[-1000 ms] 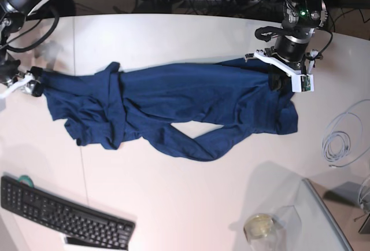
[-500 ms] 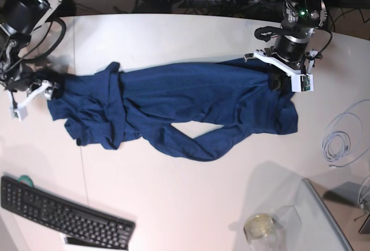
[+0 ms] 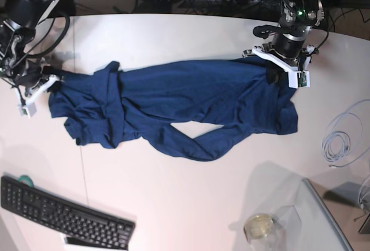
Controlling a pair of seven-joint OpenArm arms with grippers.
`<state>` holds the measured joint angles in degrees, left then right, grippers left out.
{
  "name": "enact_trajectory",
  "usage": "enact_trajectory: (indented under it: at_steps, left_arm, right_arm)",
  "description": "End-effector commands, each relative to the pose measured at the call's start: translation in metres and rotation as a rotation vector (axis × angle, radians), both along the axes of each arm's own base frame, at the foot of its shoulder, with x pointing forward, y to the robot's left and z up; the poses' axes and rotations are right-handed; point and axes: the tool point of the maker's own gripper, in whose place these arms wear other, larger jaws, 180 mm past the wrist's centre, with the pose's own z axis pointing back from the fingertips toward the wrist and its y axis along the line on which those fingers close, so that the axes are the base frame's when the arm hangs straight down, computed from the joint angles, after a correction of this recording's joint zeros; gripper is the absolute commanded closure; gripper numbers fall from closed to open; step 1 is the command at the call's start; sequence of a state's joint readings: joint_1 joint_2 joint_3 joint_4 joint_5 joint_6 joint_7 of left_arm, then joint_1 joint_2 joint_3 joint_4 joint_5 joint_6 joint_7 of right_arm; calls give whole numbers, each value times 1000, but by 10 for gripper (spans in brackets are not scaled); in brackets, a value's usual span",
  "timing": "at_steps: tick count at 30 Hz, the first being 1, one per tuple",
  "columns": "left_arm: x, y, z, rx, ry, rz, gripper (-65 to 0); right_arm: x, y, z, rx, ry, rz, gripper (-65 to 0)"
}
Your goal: Layout the t-shirt on the table in an organized manner, then fold the t-shirt properly
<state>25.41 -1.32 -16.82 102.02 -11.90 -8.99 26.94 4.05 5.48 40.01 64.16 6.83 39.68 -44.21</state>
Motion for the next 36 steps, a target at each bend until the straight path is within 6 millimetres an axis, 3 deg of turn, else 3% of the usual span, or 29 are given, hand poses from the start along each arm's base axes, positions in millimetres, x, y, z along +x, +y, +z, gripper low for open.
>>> enact_trajectory:
  at_steps: [1,3,6,9,15,21,25,29,32,34,36]
  left_arm:
    - [14,2,15,15,-59,-5,0]
    - [24,3,19,18,-79,-8,0]
    - [55,5,27,12,-126,-6,0]
    - [94,3,33,20,-161,-43,0]
    - [170,-24,44,1,-202,-131,0]
    - [250,-54,83,-43,-270,-170,0]
    - [301,-68,137,-90,-359,-164,0]
    - [340,-78,224,-104,-514,-177,0]
    - [350,-77,287,-125,-635,-164,0]
    - [347,-81,319,-149,-713,-159,0]
    - [337,-88,333,-155,-743,-170,0]
  right_arm:
    - [9,-12,13,-38,-30,6,-27]
    - [10,-18,21,-71,-24,17,-6]
    - [21,-28,34,-112,-45,33,-5]
    - [51,-27,49,-133,-80,89,-5]
    - [115,-32,78,-104,-163,97,-5]
    - [187,-39,129,-112,-320,132,-5]
    - [227,-57,190,-151,-429,122,-5]
    - [258,-87,272,-216,-556,86,-5]
    - [268,-113,332,-264,-619,50,-5]
    - [266,-132,359,-295,-639,24,-5]
    - [258,-149,371,-324,-629,1,-5]
